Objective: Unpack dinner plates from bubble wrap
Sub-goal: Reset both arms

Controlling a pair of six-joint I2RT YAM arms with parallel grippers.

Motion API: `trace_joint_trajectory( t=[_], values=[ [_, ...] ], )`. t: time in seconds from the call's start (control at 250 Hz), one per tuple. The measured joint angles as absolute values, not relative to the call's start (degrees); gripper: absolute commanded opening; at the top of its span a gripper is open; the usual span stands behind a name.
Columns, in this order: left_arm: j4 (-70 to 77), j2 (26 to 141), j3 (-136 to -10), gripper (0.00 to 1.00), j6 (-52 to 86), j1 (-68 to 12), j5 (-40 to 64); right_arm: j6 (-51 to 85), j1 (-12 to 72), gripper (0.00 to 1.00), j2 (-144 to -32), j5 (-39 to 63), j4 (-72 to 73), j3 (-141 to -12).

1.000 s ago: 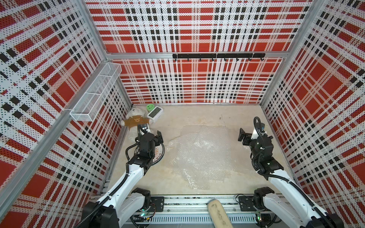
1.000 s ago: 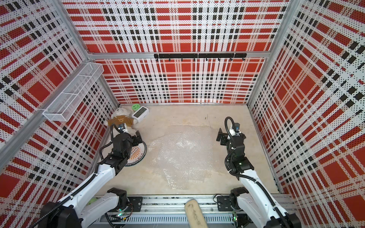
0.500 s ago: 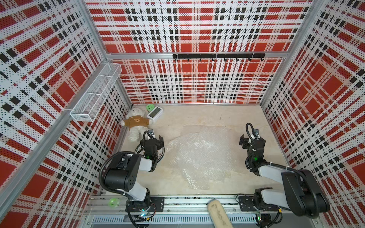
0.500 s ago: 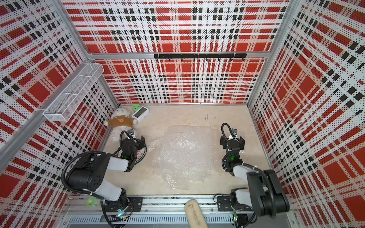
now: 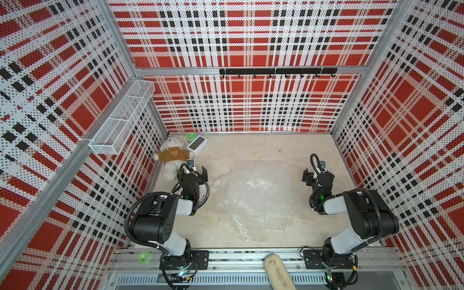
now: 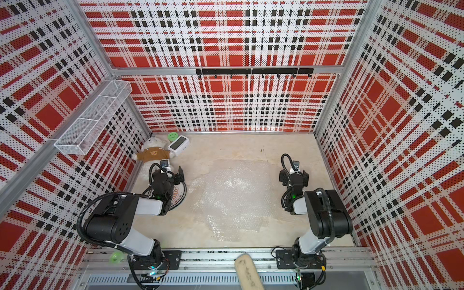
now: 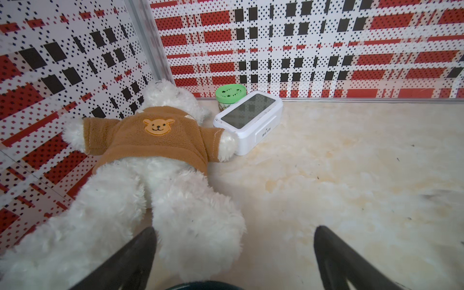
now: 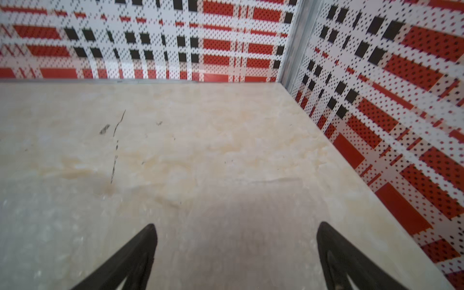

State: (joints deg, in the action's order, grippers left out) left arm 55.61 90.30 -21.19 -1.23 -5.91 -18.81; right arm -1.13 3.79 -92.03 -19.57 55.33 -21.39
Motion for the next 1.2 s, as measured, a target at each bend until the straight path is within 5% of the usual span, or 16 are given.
trace_joint_trajectory(
  t=[1.2],
  values=[
    [56.23, 90.39, -21.26, 0.99, -1.34, -5.93, -16.91, -0.43, 3.51, 1.0, -91.44, -18.44, 53.36, -21.65]
  ],
)
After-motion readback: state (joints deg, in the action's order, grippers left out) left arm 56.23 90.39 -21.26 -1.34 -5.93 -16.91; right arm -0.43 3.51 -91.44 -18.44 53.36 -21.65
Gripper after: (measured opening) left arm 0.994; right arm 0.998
